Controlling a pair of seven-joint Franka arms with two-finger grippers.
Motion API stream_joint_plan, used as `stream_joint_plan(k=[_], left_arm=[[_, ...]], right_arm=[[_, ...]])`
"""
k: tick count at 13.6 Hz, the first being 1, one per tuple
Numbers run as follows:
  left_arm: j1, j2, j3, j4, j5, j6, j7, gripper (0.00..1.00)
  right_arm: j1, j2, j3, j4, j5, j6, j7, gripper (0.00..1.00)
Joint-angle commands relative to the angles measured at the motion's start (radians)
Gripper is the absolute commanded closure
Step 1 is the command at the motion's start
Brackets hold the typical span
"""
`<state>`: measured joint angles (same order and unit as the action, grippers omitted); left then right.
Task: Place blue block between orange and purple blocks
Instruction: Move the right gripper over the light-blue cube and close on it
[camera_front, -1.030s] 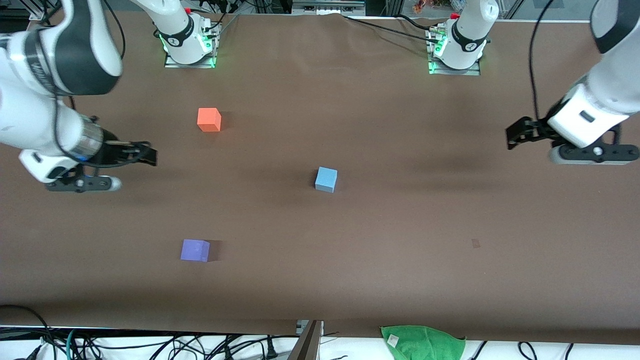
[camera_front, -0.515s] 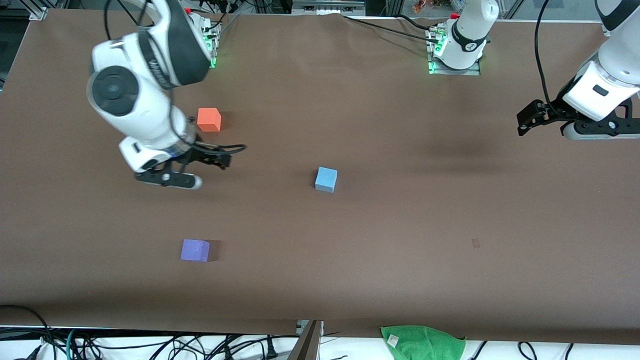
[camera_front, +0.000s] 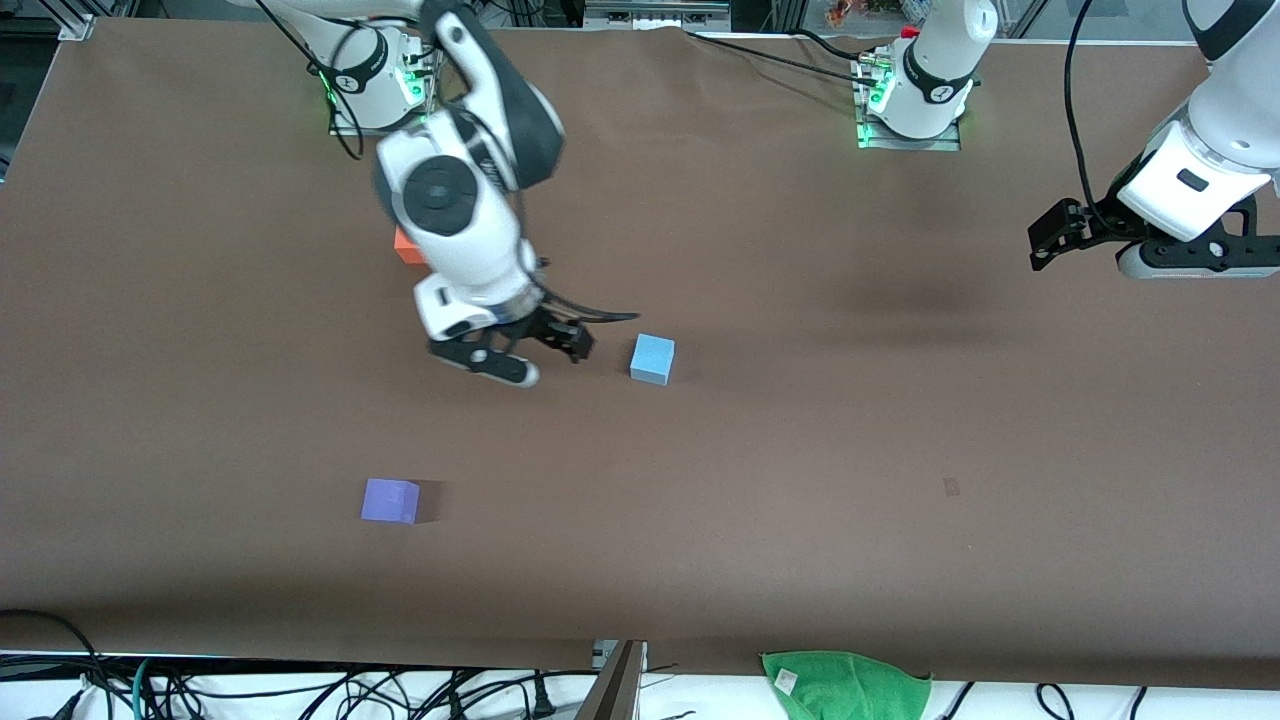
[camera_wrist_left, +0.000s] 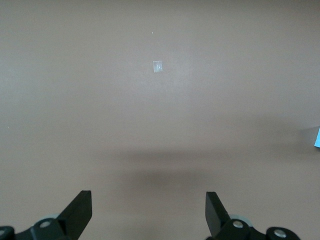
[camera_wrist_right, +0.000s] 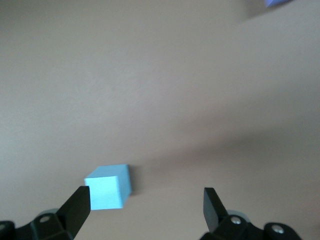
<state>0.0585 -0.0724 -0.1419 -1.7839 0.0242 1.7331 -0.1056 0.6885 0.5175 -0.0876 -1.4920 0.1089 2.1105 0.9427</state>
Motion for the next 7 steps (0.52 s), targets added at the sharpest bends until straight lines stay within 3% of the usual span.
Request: stream_joint_plan(k=[1,7], left_arm=[[0.014,0.028,-0.019,0.070,-0.018,-0.075,0.024,0.00],[0.014,0.029,-0.021,0.073,-0.018,-0.083,0.027,0.00]], right_arm=[[0.055,0.111,-0.012,0.082,0.005,0.076,0.122,0.00],[0.121,0.205,-0.017,0.088,-0.002,0.176,0.188,0.00]])
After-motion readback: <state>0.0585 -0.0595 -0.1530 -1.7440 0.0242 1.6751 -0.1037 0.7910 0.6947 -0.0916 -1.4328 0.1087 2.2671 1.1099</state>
